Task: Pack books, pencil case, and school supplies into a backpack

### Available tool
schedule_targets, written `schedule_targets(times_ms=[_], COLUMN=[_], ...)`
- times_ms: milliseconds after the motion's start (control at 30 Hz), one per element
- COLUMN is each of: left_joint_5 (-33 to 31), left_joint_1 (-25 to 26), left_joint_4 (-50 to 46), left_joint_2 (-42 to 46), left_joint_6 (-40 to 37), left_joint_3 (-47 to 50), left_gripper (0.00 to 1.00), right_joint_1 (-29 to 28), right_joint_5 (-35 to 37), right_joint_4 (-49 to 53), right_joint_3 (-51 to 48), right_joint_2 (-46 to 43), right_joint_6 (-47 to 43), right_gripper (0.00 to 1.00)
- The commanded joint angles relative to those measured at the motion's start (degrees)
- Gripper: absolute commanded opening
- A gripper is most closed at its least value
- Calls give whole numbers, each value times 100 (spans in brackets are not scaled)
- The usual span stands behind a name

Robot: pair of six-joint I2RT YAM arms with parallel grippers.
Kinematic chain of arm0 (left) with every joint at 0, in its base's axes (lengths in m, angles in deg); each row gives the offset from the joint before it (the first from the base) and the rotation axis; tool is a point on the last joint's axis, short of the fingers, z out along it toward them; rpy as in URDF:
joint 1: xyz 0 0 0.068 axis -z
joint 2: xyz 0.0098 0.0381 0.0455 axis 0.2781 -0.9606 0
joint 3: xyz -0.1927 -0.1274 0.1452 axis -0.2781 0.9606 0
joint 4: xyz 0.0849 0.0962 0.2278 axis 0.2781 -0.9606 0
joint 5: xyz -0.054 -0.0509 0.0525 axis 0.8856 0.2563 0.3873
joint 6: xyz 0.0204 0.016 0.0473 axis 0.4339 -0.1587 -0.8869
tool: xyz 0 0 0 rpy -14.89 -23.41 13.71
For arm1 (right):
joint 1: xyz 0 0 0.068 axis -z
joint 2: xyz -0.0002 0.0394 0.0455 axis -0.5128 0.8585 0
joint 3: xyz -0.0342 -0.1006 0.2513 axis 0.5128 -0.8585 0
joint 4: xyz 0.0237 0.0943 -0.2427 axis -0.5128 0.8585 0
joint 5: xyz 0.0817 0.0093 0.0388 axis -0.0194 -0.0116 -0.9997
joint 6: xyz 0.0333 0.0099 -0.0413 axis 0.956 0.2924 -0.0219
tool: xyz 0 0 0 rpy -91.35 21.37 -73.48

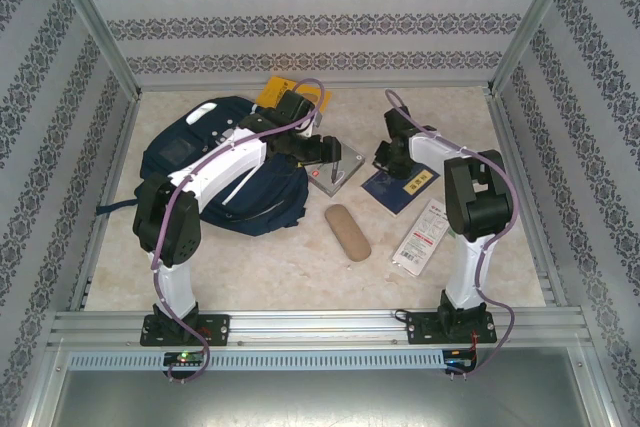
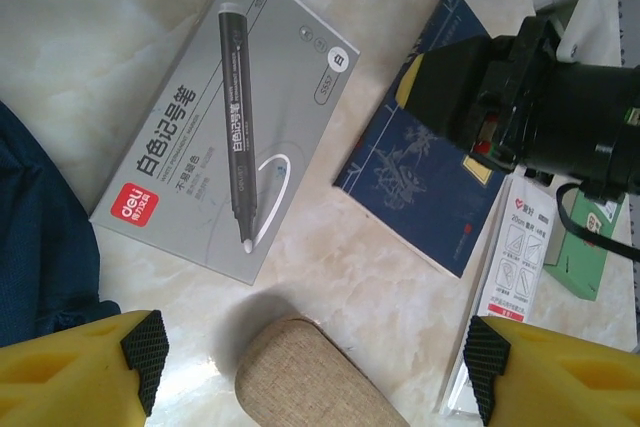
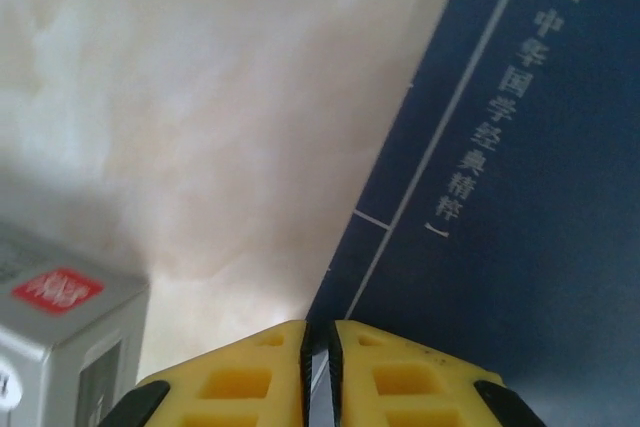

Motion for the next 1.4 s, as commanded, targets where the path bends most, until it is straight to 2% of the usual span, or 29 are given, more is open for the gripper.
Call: schedule_targets(times_ms=[0,133,233,400,600,733,933,1133,1367], left_joint_5=[-31,76,195,350,396,362,134,24,-431], left_joint_1=[24,30,51,218,510,654,831,954,1100], left_joint_4=[89,225,419,725,883,762,432,236,-254], left_joint_2=[66,-8,-77,-341,-910,-1381,-1899,-2221,-2571], left_joint_6=[82,179,346,605,711,587,373,263,117], left_joint_3=[104,162,243,212,-113,-541,-1087,-1334,-1658], left_gripper=[80,78,76,72,67,65,63,62,60], right_joint_1=[-404,-818,-890,-667,-81,237,367,377,372], right_joint_5=[-356,-396,-308,-152,-64,-136,-109,-129,6], right_joint_4=[194,195,183,171,128,-5,-126,-229,-122], right_joint_3=[-388,-601,-750,-1066,-1757,-2095,-2288,-2325,-2253], right_joint_2=[-158,-488,-838,-1590,-2268,-2324,-2107,-1857,-1705], right_joint_6=[151,132,139,37,-216,-400,-505,-519,-496], right_gripper=[15,16,18,25,32,33,36,36,38])
